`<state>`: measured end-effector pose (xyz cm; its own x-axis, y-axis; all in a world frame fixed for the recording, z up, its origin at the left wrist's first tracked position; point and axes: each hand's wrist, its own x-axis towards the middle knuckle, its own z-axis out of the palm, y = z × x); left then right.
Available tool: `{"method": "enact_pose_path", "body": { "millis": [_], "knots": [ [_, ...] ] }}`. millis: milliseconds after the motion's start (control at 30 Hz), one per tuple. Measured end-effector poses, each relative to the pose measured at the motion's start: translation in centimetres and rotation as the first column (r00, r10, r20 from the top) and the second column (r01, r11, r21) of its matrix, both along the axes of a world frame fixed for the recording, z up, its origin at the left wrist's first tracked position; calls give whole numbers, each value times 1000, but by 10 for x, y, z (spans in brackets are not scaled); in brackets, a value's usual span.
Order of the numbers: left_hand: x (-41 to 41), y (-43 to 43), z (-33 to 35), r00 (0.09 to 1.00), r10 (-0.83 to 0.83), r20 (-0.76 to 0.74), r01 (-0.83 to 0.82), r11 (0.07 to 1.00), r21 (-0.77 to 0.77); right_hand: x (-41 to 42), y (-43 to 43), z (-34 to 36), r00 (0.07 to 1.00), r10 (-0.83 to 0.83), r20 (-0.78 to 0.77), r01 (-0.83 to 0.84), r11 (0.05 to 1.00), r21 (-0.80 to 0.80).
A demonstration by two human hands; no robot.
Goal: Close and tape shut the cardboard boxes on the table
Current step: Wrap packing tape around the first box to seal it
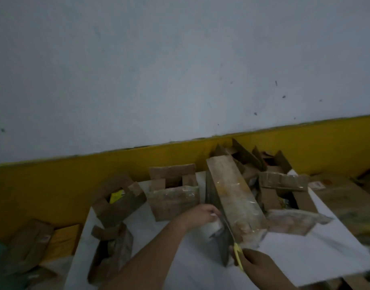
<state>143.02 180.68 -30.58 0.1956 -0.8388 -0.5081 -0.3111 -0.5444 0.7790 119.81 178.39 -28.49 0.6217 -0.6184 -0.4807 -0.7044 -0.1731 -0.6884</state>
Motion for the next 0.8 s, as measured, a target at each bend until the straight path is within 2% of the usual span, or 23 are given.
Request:
{"method": "enact_pose_path", "body": {
  "millis": [33, 200, 367, 700, 800],
  "knots": [
    [0, -2, -2, 1000, -7, 18, 7, 1000, 4, -6, -5, -9, 999, 40, -4, -40, 999, -26],
    [0, -2, -4, 999, 3, 34, -3, 1000, 10, -6, 2, 1, 997, -8, -81, 9, 1000, 9],
    [4, 0, -8, 997, 7, 79, -7, 1000, 2, -7, 9, 4, 996, -3, -86, 7, 999, 45],
    [3, -1, -4, 992, 3, 127, -8, 999, 33, 27, 10, -10, 953, -295, 71, 278, 943, 181],
    [4, 1, -1, 991, -15, 134, 9, 999, 45, 30, 7, -13, 938, -323, 126, 295, 934, 204]
  ]
}}
